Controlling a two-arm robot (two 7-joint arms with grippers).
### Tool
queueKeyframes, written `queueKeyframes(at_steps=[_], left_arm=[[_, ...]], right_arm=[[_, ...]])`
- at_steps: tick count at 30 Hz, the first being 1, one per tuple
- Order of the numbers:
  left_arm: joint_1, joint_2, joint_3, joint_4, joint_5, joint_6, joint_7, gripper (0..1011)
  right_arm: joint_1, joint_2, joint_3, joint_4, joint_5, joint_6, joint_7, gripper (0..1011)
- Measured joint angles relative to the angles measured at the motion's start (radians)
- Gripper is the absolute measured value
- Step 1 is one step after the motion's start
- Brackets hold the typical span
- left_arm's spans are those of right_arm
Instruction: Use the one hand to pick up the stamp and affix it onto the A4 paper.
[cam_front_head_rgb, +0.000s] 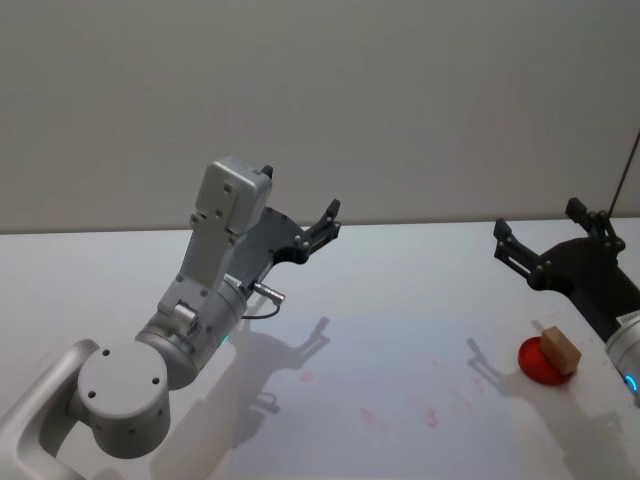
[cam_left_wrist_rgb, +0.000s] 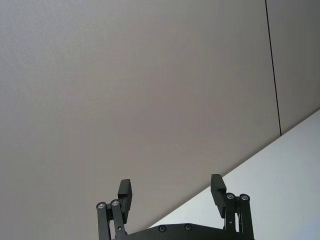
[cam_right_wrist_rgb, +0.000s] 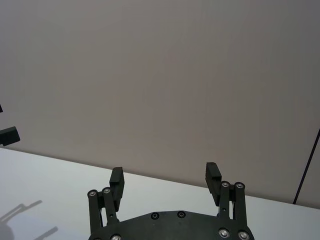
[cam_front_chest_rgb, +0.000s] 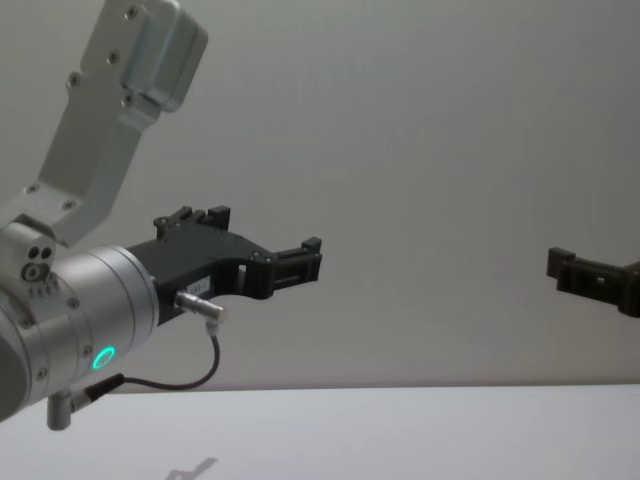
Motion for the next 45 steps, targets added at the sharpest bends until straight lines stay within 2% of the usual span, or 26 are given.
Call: queueKeyframes(at_steps=[34,45], left_arm=[[0.000,0.000,0.000,0.000,0.000,0.000,0.000,1001],[0.000,0.000,0.000,0.000,0.000,0.000,0.000,1001]], right_arm=[[0.000,0.001,0.002,0.001,0.001,0.000,0.004,1001],[-0.013,0.034,0.023,-0.001,0.026,0.019,0.039,1001]])
